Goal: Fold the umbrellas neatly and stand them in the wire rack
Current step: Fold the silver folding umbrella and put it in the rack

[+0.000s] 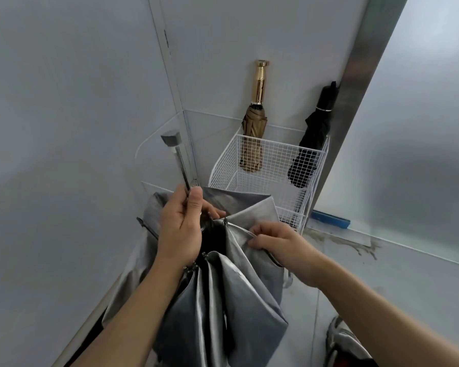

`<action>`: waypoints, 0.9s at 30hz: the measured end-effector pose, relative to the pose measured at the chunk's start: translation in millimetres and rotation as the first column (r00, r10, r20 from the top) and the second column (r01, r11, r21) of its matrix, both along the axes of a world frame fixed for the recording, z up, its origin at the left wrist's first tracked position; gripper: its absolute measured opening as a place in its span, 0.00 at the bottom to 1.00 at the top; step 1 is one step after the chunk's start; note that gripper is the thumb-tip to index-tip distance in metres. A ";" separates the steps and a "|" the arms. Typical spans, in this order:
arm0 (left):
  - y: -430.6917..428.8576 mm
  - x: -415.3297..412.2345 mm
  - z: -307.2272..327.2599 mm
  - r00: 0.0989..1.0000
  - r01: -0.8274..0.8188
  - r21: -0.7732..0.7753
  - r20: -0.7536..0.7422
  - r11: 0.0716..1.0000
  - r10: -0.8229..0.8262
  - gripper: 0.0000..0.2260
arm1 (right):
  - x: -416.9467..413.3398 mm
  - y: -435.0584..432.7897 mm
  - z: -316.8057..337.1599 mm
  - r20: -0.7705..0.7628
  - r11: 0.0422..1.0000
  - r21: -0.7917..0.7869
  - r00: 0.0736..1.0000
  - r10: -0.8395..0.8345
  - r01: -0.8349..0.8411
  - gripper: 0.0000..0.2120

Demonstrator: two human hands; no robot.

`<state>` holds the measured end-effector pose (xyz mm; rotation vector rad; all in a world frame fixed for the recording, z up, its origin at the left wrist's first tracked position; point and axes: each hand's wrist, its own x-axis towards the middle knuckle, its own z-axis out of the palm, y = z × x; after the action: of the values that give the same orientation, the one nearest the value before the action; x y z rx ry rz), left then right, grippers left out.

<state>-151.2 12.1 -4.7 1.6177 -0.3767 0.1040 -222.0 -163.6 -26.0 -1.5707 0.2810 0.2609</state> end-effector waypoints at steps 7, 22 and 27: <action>-8.3 0.3 -4.8 0.987 -0.142 -0.074 -0.086 0.987 0.136 0.12 | -13.7 0.9 0.5 0.698 0.365 -0.705 0.686 0.205 0.608 0.02; -16.7 9.8 -10.8 0.962 -0.241 -0.154 -0.170 0.958 0.215 0.15 | -11.9 7.8 0.5 0.715 0.672 -0.515 0.699 -0.006 0.532 0.07; -13.0 14.8 -14.1 0.947 -0.295 -0.171 -0.183 0.940 0.264 0.15 | -28.2 26.4 -5.2 0.668 0.778 -0.532 0.730 0.142 0.335 0.06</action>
<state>-136.4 -0.9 -18.8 1.4639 -0.0092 0.2220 -250.2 -137.2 -31.2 -2.1874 -0.1605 -0.5832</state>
